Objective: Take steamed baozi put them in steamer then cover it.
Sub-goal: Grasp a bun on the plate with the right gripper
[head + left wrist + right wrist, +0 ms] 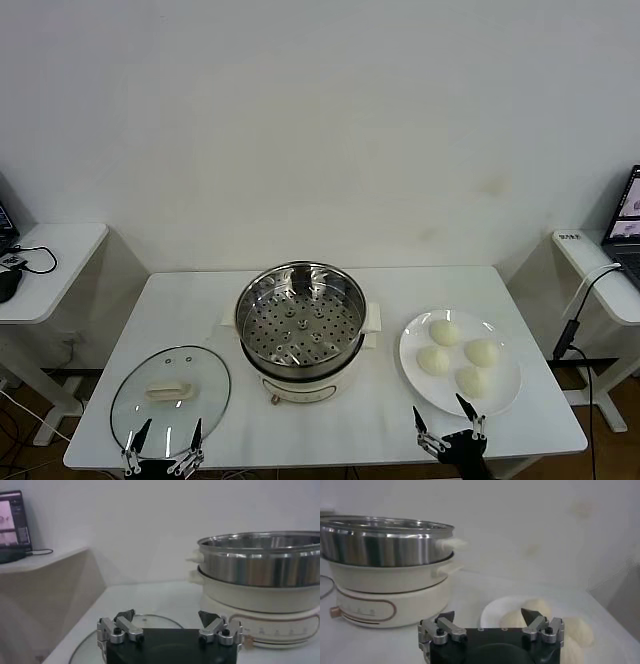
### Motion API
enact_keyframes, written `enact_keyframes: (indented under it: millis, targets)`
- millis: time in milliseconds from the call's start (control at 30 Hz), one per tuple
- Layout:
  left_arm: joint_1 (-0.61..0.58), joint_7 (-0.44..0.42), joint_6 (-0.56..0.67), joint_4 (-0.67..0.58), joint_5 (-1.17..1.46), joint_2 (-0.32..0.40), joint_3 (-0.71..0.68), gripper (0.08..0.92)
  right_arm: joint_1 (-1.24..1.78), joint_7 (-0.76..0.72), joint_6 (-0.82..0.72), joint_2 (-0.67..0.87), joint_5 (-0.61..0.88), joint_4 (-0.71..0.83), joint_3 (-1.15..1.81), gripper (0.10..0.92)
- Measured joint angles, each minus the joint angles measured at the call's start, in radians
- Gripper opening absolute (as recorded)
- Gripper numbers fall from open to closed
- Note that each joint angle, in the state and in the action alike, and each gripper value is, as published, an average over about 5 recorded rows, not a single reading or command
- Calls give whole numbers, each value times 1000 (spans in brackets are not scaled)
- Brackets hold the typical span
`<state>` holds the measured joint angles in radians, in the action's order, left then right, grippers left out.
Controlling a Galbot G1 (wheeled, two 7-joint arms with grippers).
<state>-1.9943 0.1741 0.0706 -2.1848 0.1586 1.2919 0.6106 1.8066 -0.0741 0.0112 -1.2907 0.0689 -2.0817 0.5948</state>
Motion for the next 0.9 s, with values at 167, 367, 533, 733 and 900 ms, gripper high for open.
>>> enact_keyframes:
  millis: [167,367,533,733,900]
  targets:
    - [11,-8,-32,-20,-14,-12,15,823,-25,0,-24,27,-58,-5,29,823]
    - [32,-19,-73,-34,-33,-22,38,823,-91,-25,-81,109,-169,5,97,823]
    - [46,-26,-94,-36,-50,-26,47,823,-162,-97,-136,222,-264,30,150,823]
    - [49,-28,-109,-39,-77,-21,57,823,-279,-240,-173,398,-369,96,155,823]
    - [42,-29,-120,-48,-98,-11,65,823,-425,-368,-182,552,-416,178,74,823]
